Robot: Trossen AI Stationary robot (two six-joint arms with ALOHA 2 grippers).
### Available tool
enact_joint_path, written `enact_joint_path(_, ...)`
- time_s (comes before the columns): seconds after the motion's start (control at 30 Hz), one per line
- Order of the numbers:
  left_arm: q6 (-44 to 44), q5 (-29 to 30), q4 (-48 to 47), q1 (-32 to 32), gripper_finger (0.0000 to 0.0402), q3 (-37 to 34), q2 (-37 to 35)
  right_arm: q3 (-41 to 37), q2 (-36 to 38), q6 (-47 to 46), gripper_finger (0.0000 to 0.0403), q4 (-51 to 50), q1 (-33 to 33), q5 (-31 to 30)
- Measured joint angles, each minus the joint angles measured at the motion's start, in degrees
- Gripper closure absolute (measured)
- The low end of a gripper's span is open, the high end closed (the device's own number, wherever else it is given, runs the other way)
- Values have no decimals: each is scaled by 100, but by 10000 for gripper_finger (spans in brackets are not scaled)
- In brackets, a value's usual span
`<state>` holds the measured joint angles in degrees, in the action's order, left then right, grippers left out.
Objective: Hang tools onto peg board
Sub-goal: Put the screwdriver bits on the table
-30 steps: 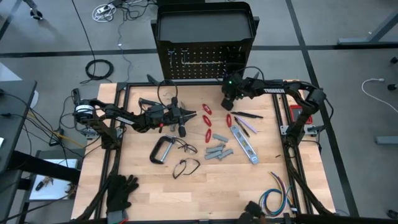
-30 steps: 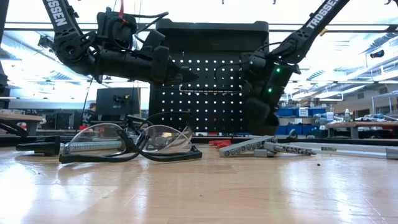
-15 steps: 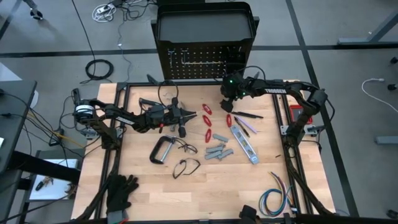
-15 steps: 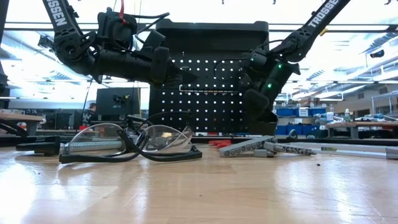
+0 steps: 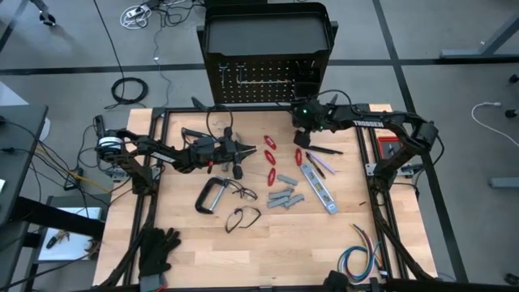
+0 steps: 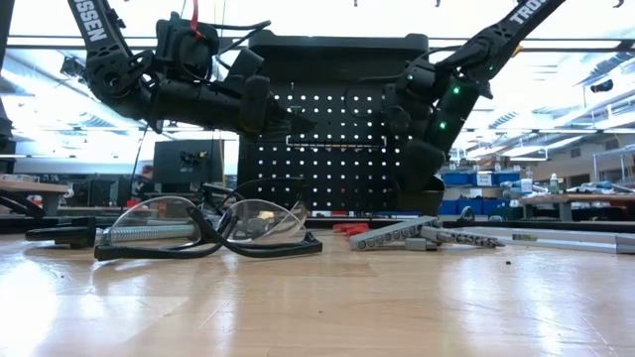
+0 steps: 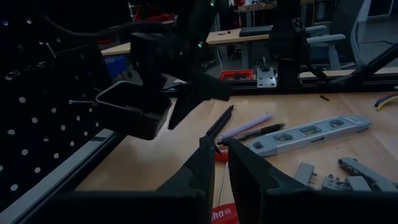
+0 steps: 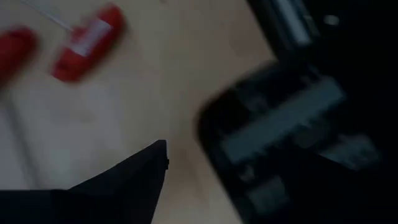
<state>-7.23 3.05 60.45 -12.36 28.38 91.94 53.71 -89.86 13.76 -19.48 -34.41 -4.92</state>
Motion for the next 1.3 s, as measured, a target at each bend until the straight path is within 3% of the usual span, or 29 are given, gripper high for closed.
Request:
enact_joint_path(0.13,-1,0,0,0,355,0,0,-41,0,257,92,-4,33,-604)
enact_joint_path(0.43,-1,29,-55,-2,355,0,0,-19,69,584,67,-540,67,-945)
enact_joint_path(0.6,-3,50,-63,-2,355,0,0,-19,241,692,60,-826,314,-1647)
enact_joint_path(0.7,-1,52,-61,-2,355,0,0,-12,422,451,61,-789,457,-1691)
enact_joint_path(0.8,-1,52,-52,-2,355,0,0,-12,533,-169,67,-610,498,-1727)
enact_joint_path(1.0,18,57,-11,-2,355,0,0,-8,369,-2979,86,-38,373,-1849)
enact_joint_path(1.17,144,59,-10,0,355,0,0,-6,-42,-4005,103,259,394,-2464)
enact_joint_path(1.3,144,69,-17,0,355,0,0,-4,-360,-4415,116,396,251,-2520)
